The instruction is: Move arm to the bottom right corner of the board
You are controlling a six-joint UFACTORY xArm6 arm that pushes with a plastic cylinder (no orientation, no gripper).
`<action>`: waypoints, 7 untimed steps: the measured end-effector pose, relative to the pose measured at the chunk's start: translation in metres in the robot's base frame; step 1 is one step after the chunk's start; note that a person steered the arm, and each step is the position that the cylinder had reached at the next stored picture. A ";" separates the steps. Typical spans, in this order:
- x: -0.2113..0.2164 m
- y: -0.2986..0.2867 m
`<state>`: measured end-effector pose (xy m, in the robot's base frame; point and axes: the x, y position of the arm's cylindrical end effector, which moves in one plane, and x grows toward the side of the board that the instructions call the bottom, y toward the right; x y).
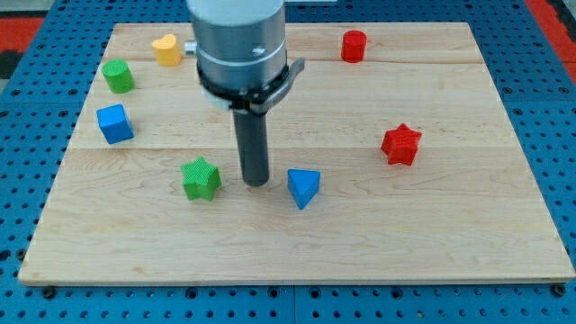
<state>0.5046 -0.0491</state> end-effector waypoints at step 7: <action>0.061 0.101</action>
<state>0.5657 0.0515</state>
